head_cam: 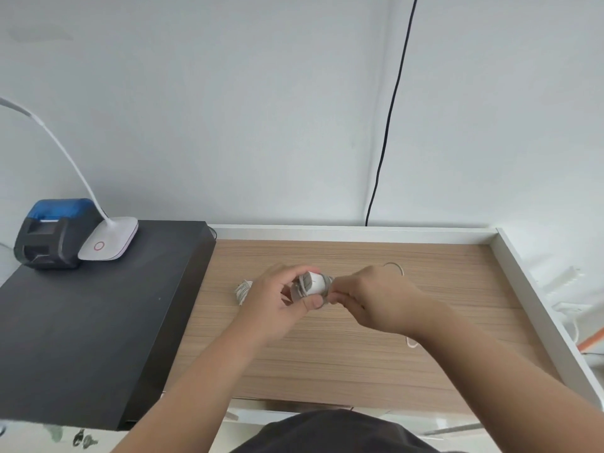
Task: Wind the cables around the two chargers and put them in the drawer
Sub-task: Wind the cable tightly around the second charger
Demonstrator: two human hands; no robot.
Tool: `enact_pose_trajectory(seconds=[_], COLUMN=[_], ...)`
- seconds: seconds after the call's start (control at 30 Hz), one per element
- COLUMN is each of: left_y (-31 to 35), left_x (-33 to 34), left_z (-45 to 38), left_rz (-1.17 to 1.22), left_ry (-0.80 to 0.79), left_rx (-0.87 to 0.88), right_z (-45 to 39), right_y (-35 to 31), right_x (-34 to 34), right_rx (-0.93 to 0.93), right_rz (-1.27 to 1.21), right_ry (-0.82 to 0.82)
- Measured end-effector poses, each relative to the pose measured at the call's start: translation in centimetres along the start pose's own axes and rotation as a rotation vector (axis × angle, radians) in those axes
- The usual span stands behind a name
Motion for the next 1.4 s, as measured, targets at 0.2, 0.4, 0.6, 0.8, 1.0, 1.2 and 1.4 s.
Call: enact_pose_trajectory(seconds=[0.2, 0.4, 0.6, 0.8, 1.0, 1.2, 1.4], left_y=[-0.3, -0.4, 1.2, 1.6, 0.8, 0.4, -1.2], left_x=[1.2, 1.3, 1.8, 1.4, 1.5, 1.9, 0.2], left_z=[0.1, 0.4, 1.3, 0.7, -0.8, -1.4, -2.4], left_rz=[-0.207, 0.112, 0.75, 1.223, 1.298, 1.377, 1.423], left_ry=[-0.263, -0.451, -0.5, -0.346, -0.218, -0.155, 0.12], left_rx=[0.042, -0.059, -0.029, 0.051, 0.027, -0.013, -0.066], right_z=[0.1, 0.2, 0.1, 0.6, 0.6, 1.1, 2.2], right_y=[2.5, 3.0, 2.9, 2.6, 5.3, 7.0, 7.9], right_x=[0.9, 0.4, 0.2, 1.0, 3.9, 6.0, 8.5], right_rx=[0.032, -0.084, -0.105, -0.073, 0.056, 0.197, 0.261], right_rz=[-0.098, -0.429, -0.882, -0.752, -0.807, -0.919, -1.176], right_ry=[0.044, 0.173, 0.281, 0.427, 0.402, 0.278, 0.234])
Point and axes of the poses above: each hand's wrist, its own z-axis away from the middle knuckle, its own x-axis out of the palm, y = z × x, the point moved 9 cm from there along -z, towards the middle knuckle, and after that the axes turned 8 degrees about -y, right-handed, at the moved point
